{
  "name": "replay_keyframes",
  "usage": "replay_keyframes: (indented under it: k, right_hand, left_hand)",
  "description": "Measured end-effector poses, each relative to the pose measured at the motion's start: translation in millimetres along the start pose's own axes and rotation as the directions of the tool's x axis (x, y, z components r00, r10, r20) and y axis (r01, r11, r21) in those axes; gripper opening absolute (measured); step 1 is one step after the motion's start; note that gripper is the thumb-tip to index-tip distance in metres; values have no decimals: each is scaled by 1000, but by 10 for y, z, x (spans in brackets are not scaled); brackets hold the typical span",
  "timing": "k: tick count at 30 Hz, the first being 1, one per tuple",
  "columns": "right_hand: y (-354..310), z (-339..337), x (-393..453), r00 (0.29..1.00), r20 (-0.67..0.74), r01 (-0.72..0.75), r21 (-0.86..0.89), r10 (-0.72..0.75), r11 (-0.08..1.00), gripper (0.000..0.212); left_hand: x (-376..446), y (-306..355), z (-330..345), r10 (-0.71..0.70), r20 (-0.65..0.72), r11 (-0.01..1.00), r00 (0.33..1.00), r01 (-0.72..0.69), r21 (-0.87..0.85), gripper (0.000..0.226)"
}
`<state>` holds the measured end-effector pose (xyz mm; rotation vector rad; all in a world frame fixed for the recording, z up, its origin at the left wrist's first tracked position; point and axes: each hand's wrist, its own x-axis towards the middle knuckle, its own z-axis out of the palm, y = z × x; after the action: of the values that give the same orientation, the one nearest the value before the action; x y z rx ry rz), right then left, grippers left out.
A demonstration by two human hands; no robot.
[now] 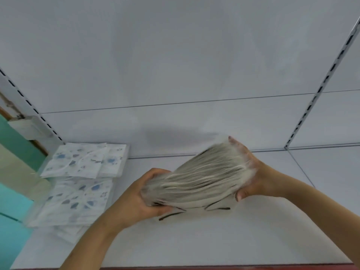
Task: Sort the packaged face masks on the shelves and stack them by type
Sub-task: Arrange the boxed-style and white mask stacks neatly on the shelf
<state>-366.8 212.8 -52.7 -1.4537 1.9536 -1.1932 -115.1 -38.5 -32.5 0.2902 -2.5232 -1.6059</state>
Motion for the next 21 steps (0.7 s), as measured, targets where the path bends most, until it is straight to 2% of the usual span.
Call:
replay_keyframes:
  k: [3, 5, 7, 9, 11, 14, 15, 18, 19, 21]
  right_hand:
    - [7, -60, 115, 974, 176, -160, 72, 145, 985, 150]
    - [-13, -32, 177, 953, 223, -234, 116, 204, 965, 144]
    - [-119, 21, 168, 953, 182, -271, 149, 243, 951, 119]
    - [-237, 109, 79, 960, 86, -278, 197, 266, 940, 85]
    - [-387, 187, -103, 954, -42, -275, 263, 296, 925, 70]
    - [-595, 201, -438, 896, -251, -241, 416, 365, 877, 43]
    - [-629, 185, -564, 864, -297, -239, 466, 406, 852, 43]
    - [-687, 101, -1007, 817, -341, -243, 525, 464, 815, 75]
    - [-692, 65, -1159, 802, -368, -243, 519, 470, 820, 79]
    - [-672, -39, -1442, 733, -451, -265, 498, 508, 826, 82]
  left_hand:
    - [36, -60, -68, -93, 105, 994, 990, 98, -49, 74]
    - [43, -131, -64, -113, 105, 992, 988, 119, -51, 95]
    - [54, -181, -46, -161, 20, 984, 987, 162, -78, 122]
    - [48, -181, -15, -218, -89, 968, 972, 204, -148, 134]
    - [49, -122, 13, -210, -66, 956, 976, 190, -224, 120]
    - [135, 110, 137, -158, 70, 906, 985, 173, -386, 90]
    - [188, 219, 210, -140, 111, 885, 984, 175, -432, 84]
    - [436, 501, 556, -69, 271, 866, 960, 193, -462, 57]
    - [522, 613, 715, -48, 313, 873, 949, 191, -448, 50]
    - [658, 770, 1030, -26, 367, 890, 930, 188, -415, 56]
